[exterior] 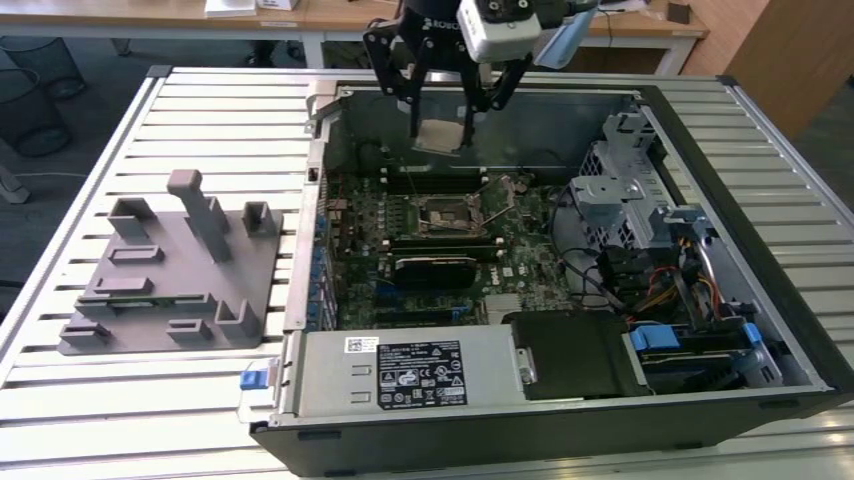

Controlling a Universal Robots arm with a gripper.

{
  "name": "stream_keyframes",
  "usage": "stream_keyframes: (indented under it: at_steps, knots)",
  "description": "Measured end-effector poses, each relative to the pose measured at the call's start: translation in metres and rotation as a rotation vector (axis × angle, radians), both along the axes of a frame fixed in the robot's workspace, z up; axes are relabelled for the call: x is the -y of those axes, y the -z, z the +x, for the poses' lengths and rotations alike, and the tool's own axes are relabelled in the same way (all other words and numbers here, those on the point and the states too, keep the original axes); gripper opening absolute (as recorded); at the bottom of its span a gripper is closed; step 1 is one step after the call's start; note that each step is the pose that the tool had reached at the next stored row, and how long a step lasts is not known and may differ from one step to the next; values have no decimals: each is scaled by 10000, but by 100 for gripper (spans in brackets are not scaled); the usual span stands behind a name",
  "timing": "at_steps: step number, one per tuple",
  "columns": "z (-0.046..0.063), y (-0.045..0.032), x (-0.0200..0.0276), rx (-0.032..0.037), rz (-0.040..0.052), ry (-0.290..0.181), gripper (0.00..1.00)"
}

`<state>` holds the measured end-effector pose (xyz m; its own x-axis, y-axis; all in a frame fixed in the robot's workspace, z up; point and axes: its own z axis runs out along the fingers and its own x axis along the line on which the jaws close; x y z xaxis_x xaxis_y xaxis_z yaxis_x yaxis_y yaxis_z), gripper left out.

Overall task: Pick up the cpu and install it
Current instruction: 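Place the cpu into insertion slot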

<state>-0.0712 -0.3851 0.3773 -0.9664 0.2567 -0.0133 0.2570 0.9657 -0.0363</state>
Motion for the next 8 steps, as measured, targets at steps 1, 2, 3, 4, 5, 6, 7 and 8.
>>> stream_keyframes:
  at_steps: [1, 2, 3, 4, 5, 6, 7, 8]
  knots:
    - [0, 2, 0, 0, 0, 178, 54]
    - [0, 5, 0, 0, 0, 360, 54]
    - [0, 7, 0, -1, -1, 538, 54]
    - [0, 9, 0, -1, 0, 719, 54]
    - [0, 10, 0, -1, -1, 898, 54]
    - [0, 12, 0, -1, -2, 1088, 54]
    - [0, 14, 0, 0, -1, 1269, 54]
    - [0, 16, 0, 1, -1, 1436, 54]
